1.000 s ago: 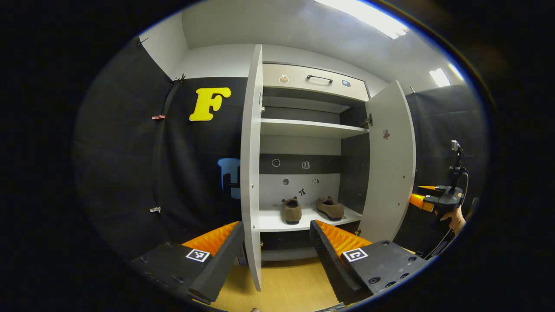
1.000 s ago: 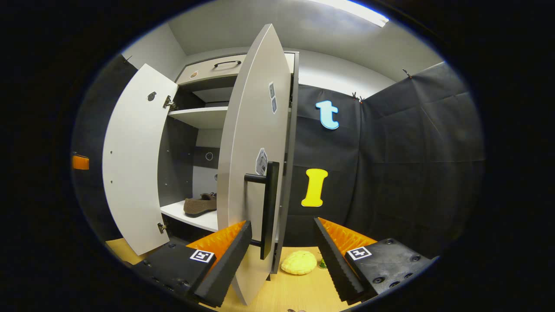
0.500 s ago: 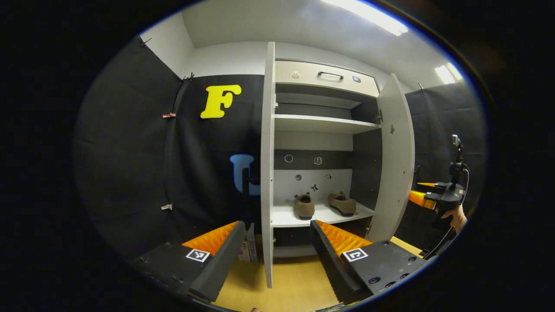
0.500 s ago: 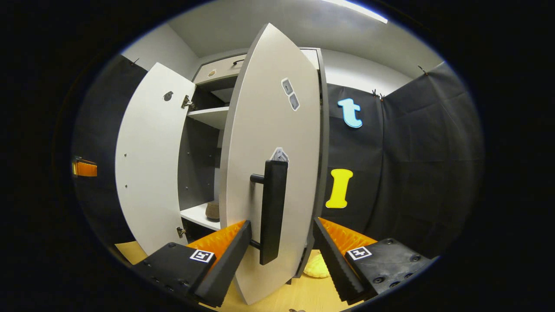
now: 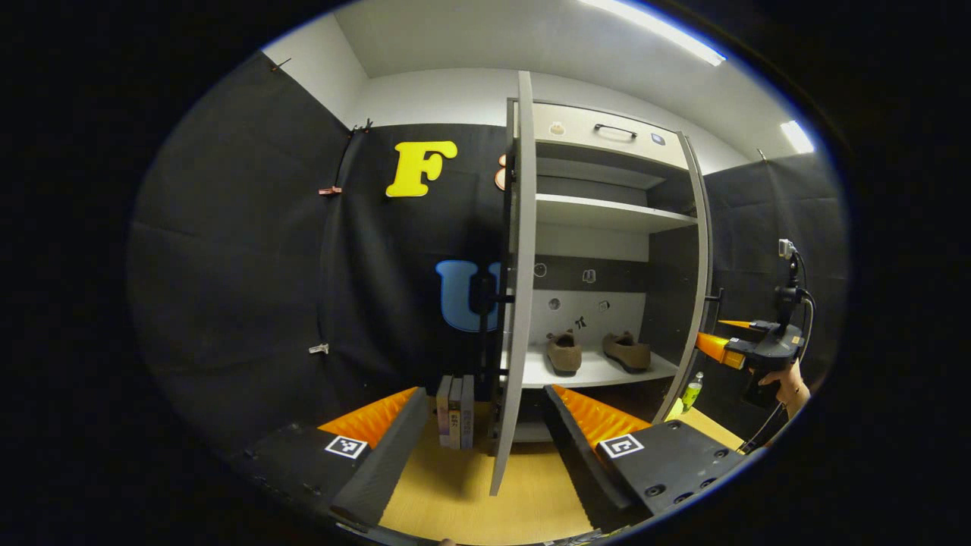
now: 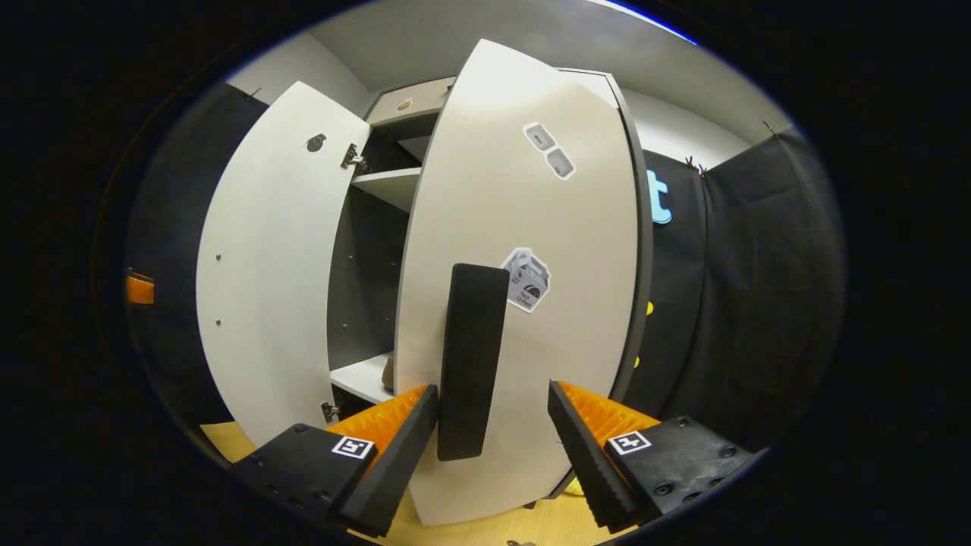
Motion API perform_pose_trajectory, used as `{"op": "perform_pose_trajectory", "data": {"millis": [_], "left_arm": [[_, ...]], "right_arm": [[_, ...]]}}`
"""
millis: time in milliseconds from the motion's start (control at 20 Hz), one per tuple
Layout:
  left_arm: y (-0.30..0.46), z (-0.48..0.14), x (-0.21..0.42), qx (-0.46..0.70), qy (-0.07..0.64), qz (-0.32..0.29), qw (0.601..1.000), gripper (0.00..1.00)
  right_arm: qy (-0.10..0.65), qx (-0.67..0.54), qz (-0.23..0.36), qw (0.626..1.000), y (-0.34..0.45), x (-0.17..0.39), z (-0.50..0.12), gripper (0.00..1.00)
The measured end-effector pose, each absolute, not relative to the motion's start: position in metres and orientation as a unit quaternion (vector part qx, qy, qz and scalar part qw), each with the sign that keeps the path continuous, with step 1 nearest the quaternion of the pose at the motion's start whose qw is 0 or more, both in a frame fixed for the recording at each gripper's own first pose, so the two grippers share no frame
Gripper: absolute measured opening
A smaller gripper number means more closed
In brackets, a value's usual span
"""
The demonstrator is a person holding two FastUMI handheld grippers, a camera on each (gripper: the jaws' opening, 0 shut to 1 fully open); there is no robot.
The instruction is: Grab one shoe with the right hand and put it into the shoe cabinet, grab the other shoe with the left hand and put it into the shoe cabinet; then close the right door with the right hand and the left door with the left hand.
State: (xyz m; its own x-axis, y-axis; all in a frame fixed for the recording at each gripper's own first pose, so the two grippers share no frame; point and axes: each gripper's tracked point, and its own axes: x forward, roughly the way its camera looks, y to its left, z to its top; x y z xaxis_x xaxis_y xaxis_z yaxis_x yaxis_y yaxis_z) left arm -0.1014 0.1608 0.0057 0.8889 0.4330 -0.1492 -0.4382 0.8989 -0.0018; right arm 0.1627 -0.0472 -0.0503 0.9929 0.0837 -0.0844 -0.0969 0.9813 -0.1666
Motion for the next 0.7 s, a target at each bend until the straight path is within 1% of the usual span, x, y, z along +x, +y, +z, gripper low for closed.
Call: {"op": "perform_pose_trajectory", "data": {"millis": [150, 350, 500, 550, 700], "left_arm": [[0.176, 0.005, -0.112, -0.02, 0.069, 0.237, 0.969, 0.95], [0.197, 0.004, -0.102, -0.036, 0.053, 0.222, 0.973, 0.95], [0.213, 0.0, -0.072, -0.044, 0.052, 0.197, 0.978, 0.95], [0.216, -0.002, -0.064, -0.04, 0.055, 0.19, 0.979, 0.95], [0.227, -0.007, -0.039, -0.026, 0.066, 0.168, 0.983, 0.95]], "right_arm": [[0.029, -0.107, 0.033, 0.993, -0.038, 0.18, -0.052, 0.96], [0.029, -0.109, 0.019, 0.993, -0.034, 0.189, -0.054, 0.96], [0.031, -0.101, 0.025, 0.994, -0.03, 0.176, -0.053, 0.96], [0.029, -0.101, 0.025, 0.994, -0.03, 0.169, -0.051, 0.98], [0.027, -0.102, 0.024, 0.994, -0.03, 0.144, -0.045, 0.98]]}}
